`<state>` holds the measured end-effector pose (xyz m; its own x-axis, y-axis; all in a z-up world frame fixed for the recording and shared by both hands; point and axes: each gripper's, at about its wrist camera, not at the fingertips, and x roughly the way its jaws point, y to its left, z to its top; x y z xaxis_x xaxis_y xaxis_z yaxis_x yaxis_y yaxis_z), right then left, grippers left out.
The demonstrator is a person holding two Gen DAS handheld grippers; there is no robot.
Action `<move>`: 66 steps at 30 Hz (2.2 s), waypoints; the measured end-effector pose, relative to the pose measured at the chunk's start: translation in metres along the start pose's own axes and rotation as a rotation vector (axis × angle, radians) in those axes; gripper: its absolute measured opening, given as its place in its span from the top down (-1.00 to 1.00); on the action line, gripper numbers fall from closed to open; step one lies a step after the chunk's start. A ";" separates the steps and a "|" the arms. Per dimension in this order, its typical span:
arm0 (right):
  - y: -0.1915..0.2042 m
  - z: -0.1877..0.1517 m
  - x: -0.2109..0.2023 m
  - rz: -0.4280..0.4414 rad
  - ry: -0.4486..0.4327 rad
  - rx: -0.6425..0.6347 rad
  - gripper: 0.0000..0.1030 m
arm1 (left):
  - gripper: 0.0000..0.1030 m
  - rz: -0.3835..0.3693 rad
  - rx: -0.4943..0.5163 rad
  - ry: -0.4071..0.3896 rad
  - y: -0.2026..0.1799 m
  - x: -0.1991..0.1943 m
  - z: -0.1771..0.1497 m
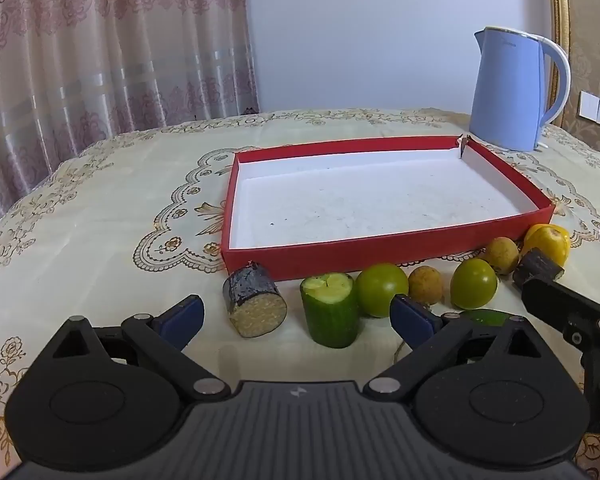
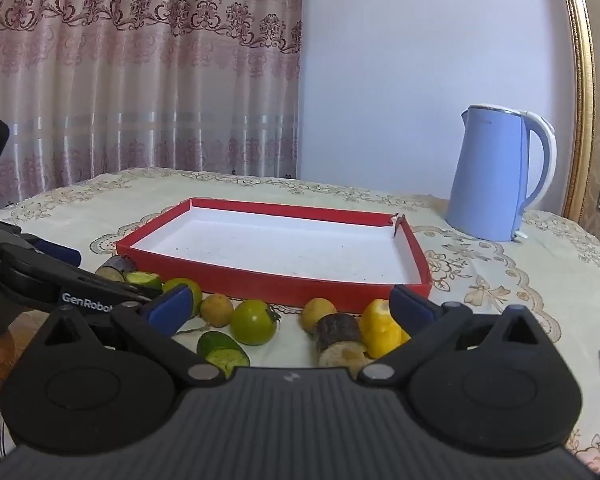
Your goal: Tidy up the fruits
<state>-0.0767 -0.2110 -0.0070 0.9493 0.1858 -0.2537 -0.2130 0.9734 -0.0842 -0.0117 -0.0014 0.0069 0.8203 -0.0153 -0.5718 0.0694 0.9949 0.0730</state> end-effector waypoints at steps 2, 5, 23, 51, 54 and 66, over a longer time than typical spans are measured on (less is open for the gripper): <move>-0.001 0.000 0.001 0.003 0.000 0.003 -1.00 | -0.94 -0.003 -0.006 0.005 0.003 0.005 0.000; 0.000 -0.001 0.004 0.011 -0.005 -0.003 -1.00 | -0.94 -0.001 0.003 0.005 0.002 0.003 -0.001; -0.006 -0.003 -0.001 0.022 -0.032 0.013 -1.00 | -0.94 0.005 0.017 0.004 0.001 0.000 -0.004; -0.006 -0.002 0.004 0.023 -0.015 0.027 -1.00 | -0.94 0.006 0.066 0.005 -0.004 0.004 -0.003; -0.006 -0.003 0.004 0.022 -0.014 0.024 -1.00 | -0.94 0.008 0.058 0.012 -0.002 0.005 -0.003; -0.004 -0.004 0.005 0.021 -0.009 0.014 -1.00 | -0.94 0.013 0.048 0.019 -0.001 0.006 -0.002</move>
<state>-0.0724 -0.2144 -0.0117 0.9466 0.2078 -0.2467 -0.2301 0.9710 -0.0649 -0.0080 -0.0021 0.0019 0.8103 -0.0004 -0.5861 0.0869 0.9890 0.1194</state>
